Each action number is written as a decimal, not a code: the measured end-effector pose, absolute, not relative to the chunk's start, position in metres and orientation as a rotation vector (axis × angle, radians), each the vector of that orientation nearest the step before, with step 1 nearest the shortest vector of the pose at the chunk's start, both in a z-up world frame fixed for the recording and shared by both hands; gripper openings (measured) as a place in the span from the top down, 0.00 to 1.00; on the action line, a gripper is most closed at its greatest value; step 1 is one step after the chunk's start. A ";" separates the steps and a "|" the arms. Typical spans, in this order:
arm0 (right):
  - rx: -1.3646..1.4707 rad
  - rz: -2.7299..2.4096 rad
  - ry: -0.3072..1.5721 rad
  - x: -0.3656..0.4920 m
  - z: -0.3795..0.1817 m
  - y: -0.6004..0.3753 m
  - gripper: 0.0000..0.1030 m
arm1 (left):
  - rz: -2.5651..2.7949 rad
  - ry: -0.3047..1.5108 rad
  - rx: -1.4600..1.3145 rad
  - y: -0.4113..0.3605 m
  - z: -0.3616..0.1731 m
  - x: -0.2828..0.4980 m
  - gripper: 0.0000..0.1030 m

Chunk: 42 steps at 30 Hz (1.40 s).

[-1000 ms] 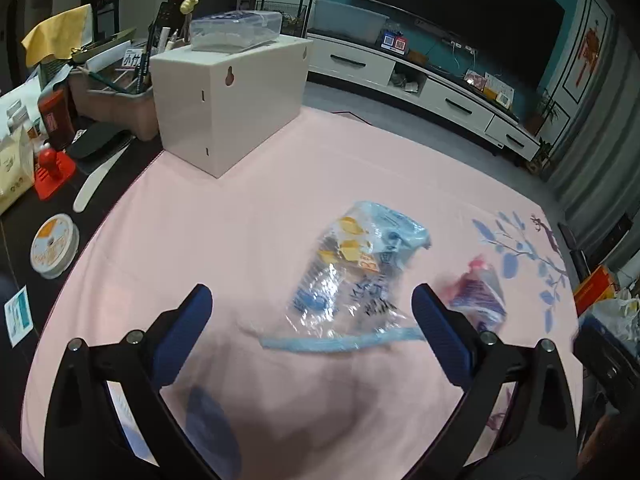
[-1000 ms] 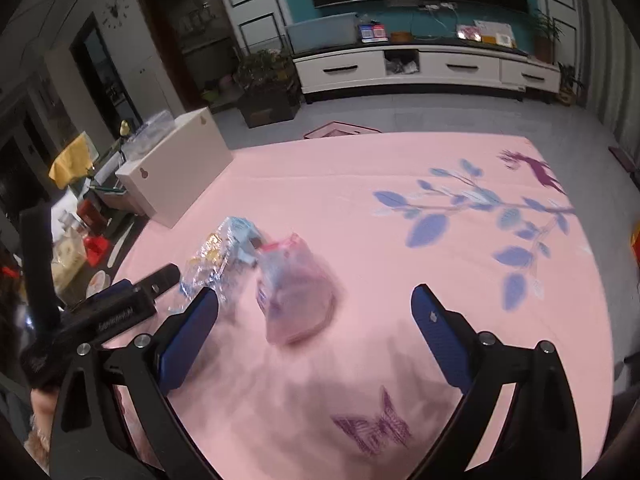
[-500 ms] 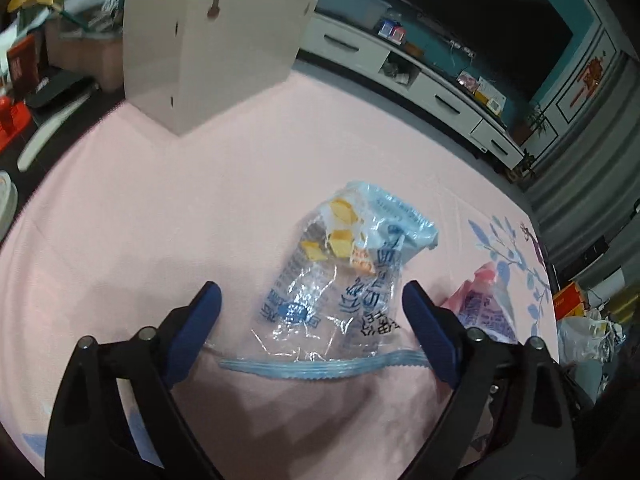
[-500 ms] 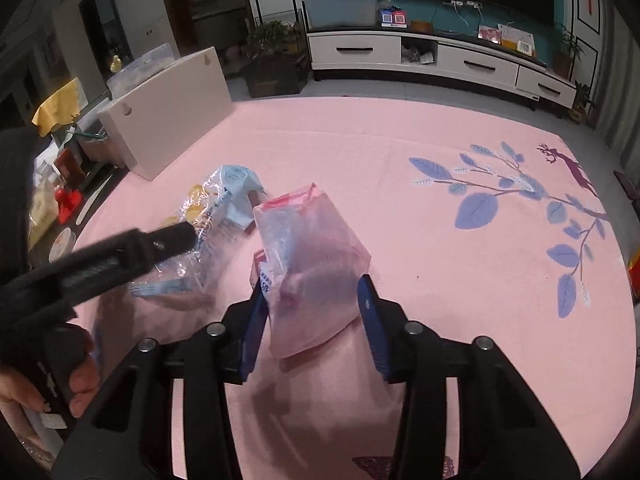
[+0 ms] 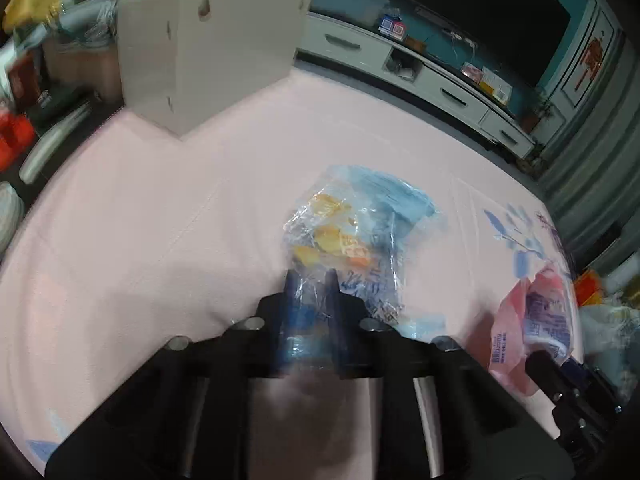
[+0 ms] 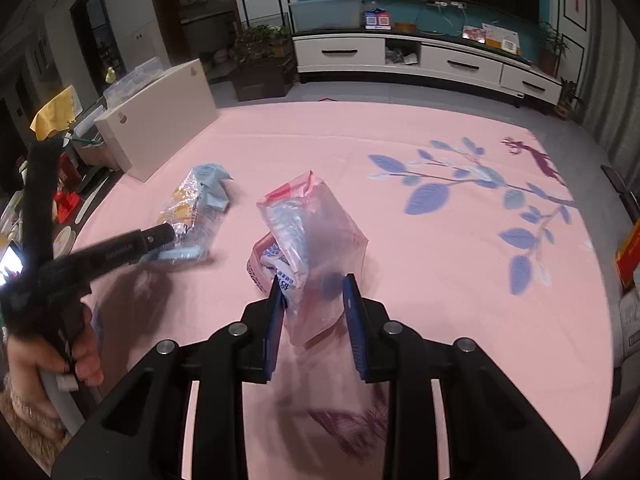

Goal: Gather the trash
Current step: 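Grasp the clear snack bag with the left gripper while the right gripper grasps the pink plastic bag, then carry the clear snack bag and pink plastic bag over the black bin and release both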

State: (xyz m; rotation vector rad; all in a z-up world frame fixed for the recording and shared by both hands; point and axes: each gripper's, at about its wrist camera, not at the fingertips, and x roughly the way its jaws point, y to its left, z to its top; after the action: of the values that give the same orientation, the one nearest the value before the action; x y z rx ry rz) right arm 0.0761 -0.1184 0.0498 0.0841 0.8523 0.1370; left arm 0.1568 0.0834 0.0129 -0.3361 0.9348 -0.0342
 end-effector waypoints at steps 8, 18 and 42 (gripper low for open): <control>0.090 0.095 0.785 0.005 0.082 -0.165 0.71 | -0.076 0.949 -0.283 0.057 0.037 0.131 0.92; 0.156 0.002 0.706 -0.098 0.104 -0.229 0.71 | -0.217 0.876 -0.272 -0.017 0.085 0.023 0.92; 0.315 -0.268 0.403 -0.248 0.144 -0.369 0.71 | -0.517 0.654 -0.144 -0.204 0.165 -0.162 0.92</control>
State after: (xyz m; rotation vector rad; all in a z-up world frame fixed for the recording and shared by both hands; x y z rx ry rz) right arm -0.2477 -0.3688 0.1442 0.3151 0.4028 -0.2682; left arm -0.1620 -0.2043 0.1646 -0.1441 0.6540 -0.5173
